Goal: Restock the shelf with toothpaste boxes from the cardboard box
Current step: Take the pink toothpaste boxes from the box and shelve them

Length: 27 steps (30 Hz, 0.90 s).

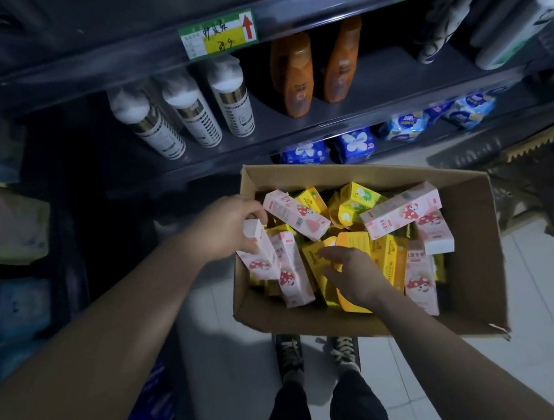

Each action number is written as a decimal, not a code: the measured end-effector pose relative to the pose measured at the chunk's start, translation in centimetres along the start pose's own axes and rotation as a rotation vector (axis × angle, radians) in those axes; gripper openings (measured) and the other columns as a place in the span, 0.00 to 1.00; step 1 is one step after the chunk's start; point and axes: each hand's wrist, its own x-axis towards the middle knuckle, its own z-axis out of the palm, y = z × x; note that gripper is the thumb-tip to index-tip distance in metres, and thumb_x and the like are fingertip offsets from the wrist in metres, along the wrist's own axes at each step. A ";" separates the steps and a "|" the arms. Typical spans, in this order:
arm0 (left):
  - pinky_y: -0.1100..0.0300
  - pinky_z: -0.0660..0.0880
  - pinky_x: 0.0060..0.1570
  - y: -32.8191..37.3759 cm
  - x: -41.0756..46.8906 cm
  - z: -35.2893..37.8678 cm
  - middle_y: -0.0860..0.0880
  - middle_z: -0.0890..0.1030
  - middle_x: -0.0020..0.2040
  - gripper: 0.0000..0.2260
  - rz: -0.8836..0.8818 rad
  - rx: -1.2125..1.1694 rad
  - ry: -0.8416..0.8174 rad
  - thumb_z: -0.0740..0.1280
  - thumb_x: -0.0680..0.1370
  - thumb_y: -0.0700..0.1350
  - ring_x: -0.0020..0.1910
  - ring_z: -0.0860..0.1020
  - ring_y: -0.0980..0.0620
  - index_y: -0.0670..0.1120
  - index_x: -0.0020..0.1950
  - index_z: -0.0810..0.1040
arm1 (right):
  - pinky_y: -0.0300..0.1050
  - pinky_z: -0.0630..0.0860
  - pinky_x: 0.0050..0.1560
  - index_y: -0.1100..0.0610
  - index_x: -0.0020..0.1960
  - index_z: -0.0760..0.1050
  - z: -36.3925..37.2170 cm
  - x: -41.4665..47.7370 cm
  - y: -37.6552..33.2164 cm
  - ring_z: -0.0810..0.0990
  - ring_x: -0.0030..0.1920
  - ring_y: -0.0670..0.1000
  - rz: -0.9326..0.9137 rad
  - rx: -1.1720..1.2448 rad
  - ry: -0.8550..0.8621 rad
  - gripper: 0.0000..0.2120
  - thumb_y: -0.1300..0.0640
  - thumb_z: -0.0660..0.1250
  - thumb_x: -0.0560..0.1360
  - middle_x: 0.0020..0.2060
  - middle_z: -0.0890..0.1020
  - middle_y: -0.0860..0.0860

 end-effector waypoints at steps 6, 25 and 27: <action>0.69 0.74 0.37 -1.4 -3.8 -1.0 0.56 0.79 0.45 0.21 -0.132 -0.438 0.292 0.80 0.64 0.38 0.41 0.78 0.61 0.49 0.53 0.79 | 0.42 0.71 0.55 0.56 0.70 0.70 2.7 0.5 -0.5 0.75 0.63 0.55 0.048 0.017 -0.043 0.23 0.53 0.66 0.77 0.65 0.76 0.52; 0.70 0.76 0.39 -0.6 -13.0 -0.5 0.55 0.83 0.38 0.12 -0.203 -0.980 0.832 0.75 0.69 0.34 0.37 0.80 0.64 0.48 0.45 0.79 | 0.60 0.81 0.42 0.57 0.51 0.70 -0.3 -4.6 -6.3 0.81 0.43 0.58 0.037 0.257 0.079 0.08 0.59 0.68 0.75 0.43 0.78 0.52; 0.70 0.76 0.37 0.2 -14.7 -1.2 0.55 0.83 0.36 0.11 -0.214 -1.021 0.888 0.75 0.69 0.34 0.36 0.80 0.64 0.47 0.45 0.79 | 0.59 0.82 0.42 0.57 0.52 0.70 -1.7 -6.2 -7.8 0.82 0.45 0.57 -0.013 0.301 0.095 0.08 0.60 0.67 0.76 0.42 0.76 0.48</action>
